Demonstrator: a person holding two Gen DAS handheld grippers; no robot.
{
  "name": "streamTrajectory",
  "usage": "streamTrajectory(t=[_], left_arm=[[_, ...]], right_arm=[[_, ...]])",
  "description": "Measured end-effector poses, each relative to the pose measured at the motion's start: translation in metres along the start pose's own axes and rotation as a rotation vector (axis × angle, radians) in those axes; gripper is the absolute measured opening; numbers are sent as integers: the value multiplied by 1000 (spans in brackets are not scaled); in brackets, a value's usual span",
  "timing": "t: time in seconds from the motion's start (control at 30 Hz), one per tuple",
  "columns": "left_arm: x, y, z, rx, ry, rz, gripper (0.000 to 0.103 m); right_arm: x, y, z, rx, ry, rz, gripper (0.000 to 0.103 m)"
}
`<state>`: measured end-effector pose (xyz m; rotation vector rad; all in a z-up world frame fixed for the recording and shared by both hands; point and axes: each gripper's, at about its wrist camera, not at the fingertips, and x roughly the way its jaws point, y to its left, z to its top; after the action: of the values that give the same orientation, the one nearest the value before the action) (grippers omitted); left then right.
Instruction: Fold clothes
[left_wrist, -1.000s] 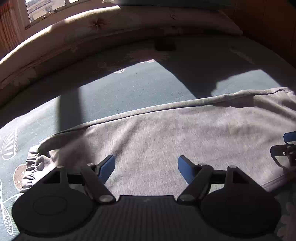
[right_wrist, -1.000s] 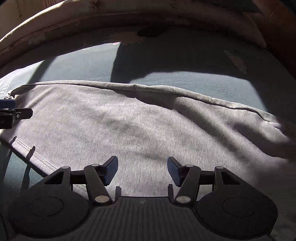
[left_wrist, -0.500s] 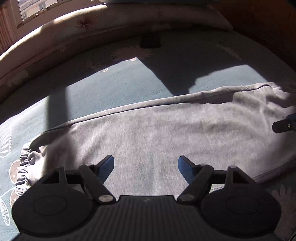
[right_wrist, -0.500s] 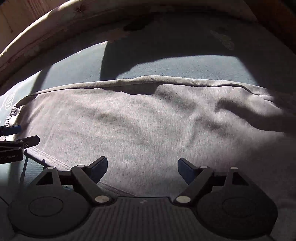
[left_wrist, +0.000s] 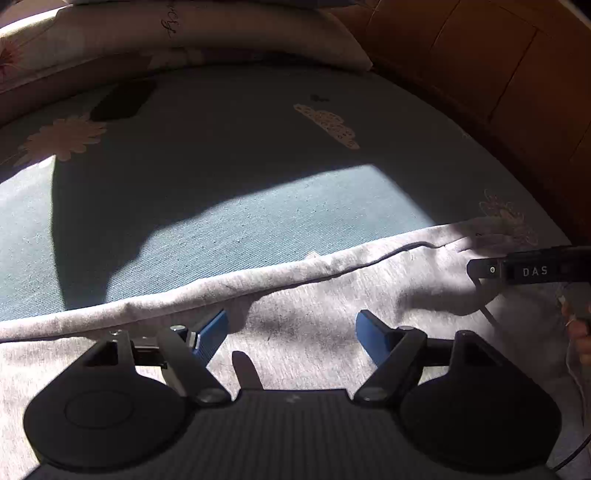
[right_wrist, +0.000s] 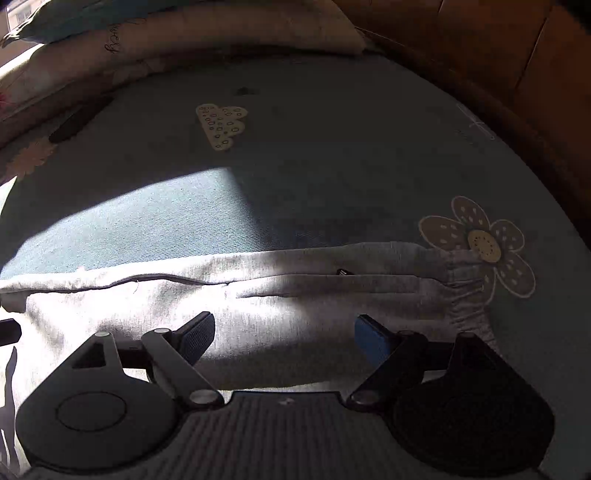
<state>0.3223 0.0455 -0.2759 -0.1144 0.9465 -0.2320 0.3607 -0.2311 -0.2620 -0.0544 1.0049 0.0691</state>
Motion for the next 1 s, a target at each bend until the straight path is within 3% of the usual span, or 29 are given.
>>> streamTrajectory(t=[0.07, 0.17, 0.3, 0.37, 0.43, 0.6, 0.73, 0.83, 1.0], left_arm=[[16, -4, 0, 17, 33, 47, 76], [26, -9, 5, 57, 22, 109, 79], [29, -11, 19, 21, 48, 133, 79], [20, -15, 25, 2, 47, 122, 78], [8, -23, 30, -6, 28, 63, 78], [13, -61, 36, 81, 34, -46, 79], [46, -86, 30, 167, 37, 40, 79], [59, -94, 30, 208, 26, 97, 85], [40, -96, 42, 199, 43, 114, 81]], right_arm=[[14, -7, -3, 19, 4, 4, 86], [30, -13, -5, 38, -13, 11, 90], [42, -15, 7, 24, -5, 14, 95], [39, -17, 14, 20, 15, 26, 94], [23, -21, 15, 17, 12, 68, 93], [-13, -39, 5, 43, 6, 130, 93], [-17, -48, -9, 75, 20, 135, 93], [-17, -54, -15, 95, 21, 148, 93], [-36, -68, -11, 107, -17, 190, 93]])
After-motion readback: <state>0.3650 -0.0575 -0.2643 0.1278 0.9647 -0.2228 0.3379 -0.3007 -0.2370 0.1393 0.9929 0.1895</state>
